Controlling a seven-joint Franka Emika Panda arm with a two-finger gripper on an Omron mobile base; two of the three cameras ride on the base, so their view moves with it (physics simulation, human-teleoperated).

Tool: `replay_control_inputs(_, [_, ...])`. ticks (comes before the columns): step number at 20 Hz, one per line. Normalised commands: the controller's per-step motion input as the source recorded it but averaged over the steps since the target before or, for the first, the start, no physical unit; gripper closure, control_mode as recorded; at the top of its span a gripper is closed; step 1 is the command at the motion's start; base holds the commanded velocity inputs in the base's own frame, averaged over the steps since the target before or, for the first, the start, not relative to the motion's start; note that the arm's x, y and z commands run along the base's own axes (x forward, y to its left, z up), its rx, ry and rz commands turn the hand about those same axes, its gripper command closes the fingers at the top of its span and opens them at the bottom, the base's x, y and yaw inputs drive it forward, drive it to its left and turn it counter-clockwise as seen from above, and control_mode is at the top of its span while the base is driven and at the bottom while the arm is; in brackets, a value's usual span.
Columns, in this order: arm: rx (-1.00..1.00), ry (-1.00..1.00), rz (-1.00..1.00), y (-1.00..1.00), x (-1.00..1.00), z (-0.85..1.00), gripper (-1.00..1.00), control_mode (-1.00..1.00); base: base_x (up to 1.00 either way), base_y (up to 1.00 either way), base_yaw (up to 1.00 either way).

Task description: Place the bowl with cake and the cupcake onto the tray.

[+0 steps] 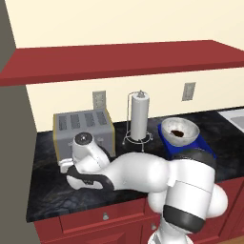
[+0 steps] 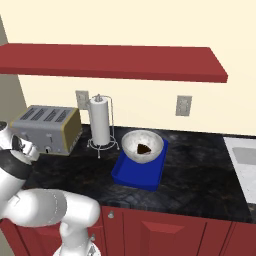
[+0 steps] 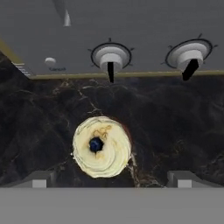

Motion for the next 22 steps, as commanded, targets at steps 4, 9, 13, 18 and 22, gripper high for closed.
replay_control_inputs(4, [0.00,0.00,-0.02,0.18,0.24,-0.17,-1.00,-1.00,0.00,0.00,0.00])
replay_control_inputs(9, [0.00,0.01,-0.04,0.04,0.02,-0.19,-1.00,-1.00,0.00,0.00,0.00])
replay_control_inputs(13, [0.03,0.00,0.00,0.00,0.00,-0.24,-1.00,-1.00,0.00,0.00,0.00])
replay_control_inputs(18, [0.04,0.00,0.00,0.00,0.00,-0.24,1.00,-1.00,0.00,0.00,0.00])
replay_control_inputs(22, [0.01,0.00,0.00,0.00,0.00,-0.04,1.00,-1.00,0.00,0.00,0.00])
